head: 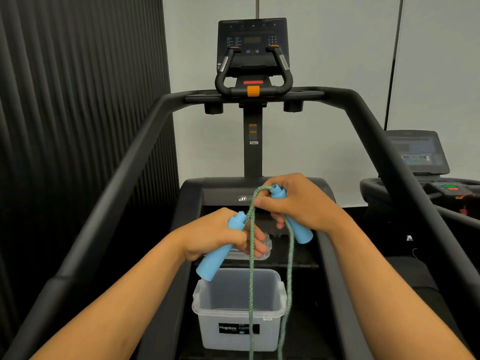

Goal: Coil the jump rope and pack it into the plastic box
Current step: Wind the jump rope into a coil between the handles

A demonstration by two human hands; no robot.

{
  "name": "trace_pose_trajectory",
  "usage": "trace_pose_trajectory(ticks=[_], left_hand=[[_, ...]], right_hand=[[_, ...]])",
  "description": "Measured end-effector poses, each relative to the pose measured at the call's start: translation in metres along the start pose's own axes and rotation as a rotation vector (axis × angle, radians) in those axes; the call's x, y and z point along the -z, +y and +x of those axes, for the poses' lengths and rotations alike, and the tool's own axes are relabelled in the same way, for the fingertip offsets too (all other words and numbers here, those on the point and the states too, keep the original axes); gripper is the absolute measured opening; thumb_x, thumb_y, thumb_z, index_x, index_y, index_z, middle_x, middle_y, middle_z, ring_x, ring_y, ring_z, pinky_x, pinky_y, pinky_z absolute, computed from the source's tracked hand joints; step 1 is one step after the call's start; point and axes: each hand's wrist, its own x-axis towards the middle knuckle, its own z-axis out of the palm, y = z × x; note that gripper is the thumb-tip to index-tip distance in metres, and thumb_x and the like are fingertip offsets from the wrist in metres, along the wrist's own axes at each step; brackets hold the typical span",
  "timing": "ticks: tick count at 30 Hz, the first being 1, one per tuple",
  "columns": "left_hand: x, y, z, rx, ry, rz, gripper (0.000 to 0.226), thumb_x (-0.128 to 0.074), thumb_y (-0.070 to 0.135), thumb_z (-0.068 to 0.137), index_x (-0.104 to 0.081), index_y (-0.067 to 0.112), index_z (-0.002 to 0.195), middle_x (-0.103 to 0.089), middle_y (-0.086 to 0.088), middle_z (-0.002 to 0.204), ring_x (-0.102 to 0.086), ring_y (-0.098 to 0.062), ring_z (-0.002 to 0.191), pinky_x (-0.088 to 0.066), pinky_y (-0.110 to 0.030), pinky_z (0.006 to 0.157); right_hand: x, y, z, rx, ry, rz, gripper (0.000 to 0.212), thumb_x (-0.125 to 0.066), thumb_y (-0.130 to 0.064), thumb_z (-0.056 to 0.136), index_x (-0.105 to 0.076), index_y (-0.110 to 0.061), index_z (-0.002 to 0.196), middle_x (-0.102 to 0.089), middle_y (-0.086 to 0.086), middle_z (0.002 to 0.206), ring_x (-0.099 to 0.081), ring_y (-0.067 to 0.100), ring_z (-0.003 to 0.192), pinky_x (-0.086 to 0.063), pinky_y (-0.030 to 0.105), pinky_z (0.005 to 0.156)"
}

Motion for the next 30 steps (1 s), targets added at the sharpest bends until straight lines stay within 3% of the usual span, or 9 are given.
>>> trace_pose_trajectory(ticks=[4,9,12,16,21,25,27,30], left_hand=[[0.007,0.001,-0.004,0.044,0.059,0.139,0.041,-0.057,0.002,0.075,-0.068,-0.011,0.112,-0.079,-0.016,0.105,-0.077,-0.026,0.098,-0.059,-0.032,0.09],[0.009,0.004,-0.008,0.063,0.042,0.301,0.019,-0.056,-0.006,0.085,-0.069,-0.009,0.099,-0.08,-0.017,0.092,-0.077,-0.034,0.088,-0.06,-0.046,0.092],[0.003,0.011,-0.012,0.031,-0.11,0.07,0.025,-0.051,-0.007,0.077,-0.067,-0.013,0.097,-0.077,-0.024,0.089,-0.075,-0.037,0.079,-0.06,-0.042,0.083],[-0.004,0.016,-0.008,-0.101,-0.24,-0.27,0.039,-0.054,-0.006,0.074,-0.066,-0.012,0.11,-0.075,-0.027,0.101,-0.075,-0.038,0.09,-0.057,-0.044,0.089],[-0.005,0.023,-0.003,-0.183,-0.202,-0.488,0.043,-0.057,-0.002,0.073,-0.068,-0.011,0.114,-0.074,-0.028,0.106,-0.075,-0.038,0.096,-0.059,-0.044,0.09],[-0.007,0.025,-0.001,-0.21,-0.142,-0.618,0.043,-0.056,-0.001,0.072,-0.071,-0.009,0.112,-0.074,-0.029,0.107,-0.075,-0.038,0.097,-0.06,-0.044,0.09],[-0.007,0.025,-0.001,-0.213,-0.126,-0.64,0.046,-0.056,-0.001,0.072,-0.07,-0.009,0.115,-0.073,-0.029,0.109,-0.074,-0.039,0.1,-0.059,-0.045,0.093],[-0.005,0.024,-0.001,-0.213,-0.092,-0.639,0.047,-0.055,0.001,0.073,-0.071,-0.007,0.116,-0.073,-0.028,0.112,-0.073,-0.039,0.103,-0.053,-0.052,0.099]], right_hand=[[0.017,-0.001,0.001,0.025,-0.045,-0.122,0.014,-0.08,-0.026,0.086,-0.073,-0.017,0.079,-0.067,0.011,0.061,-0.057,0.015,0.048,-0.05,0.02,0.059],[0.019,0.003,0.003,0.036,-0.055,-0.219,0.012,-0.081,-0.031,0.085,-0.075,-0.021,0.082,-0.072,0.011,0.071,-0.056,0.01,0.049,-0.049,0.02,0.06],[0.011,0.01,0.006,0.056,0.021,-0.146,0.011,-0.08,-0.031,0.086,-0.075,-0.021,0.085,-0.073,0.01,0.074,-0.058,0.012,0.052,-0.051,0.024,0.063],[-0.012,0.018,0.007,0.075,0.082,0.099,0.01,-0.075,-0.02,0.09,-0.07,-0.018,0.098,-0.072,0.011,0.084,-0.06,0.018,0.06,-0.054,0.035,0.068],[-0.034,0.028,-0.003,0.11,0.055,0.133,0.036,-0.064,-0.008,0.095,-0.061,-0.032,0.121,-0.068,-0.013,0.088,-0.065,0.005,0.082,-0.052,0.022,0.081],[-0.045,0.029,-0.007,0.078,-0.006,0.184,0.028,-0.05,-0.002,0.1,-0.066,-0.019,0.117,-0.072,-0.004,0.106,-0.071,0.011,0.098,-0.056,0.019,0.082],[-0.048,0.028,-0.009,0.043,-0.022,0.194,0.039,-0.045,0.001,0.102,-0.064,-0.03,0.116,-0.074,-0.014,0.097,-0.072,0.004,0.089,-0.056,0.017,0.076],[-0.052,0.03,-0.011,-0.003,-0.005,0.252,0.056,-0.039,0.006,0.099,-0.069,-0.04,0.105,-0.071,-0.012,0.076,-0.063,0.016,0.063,-0.053,0.035,0.056]])
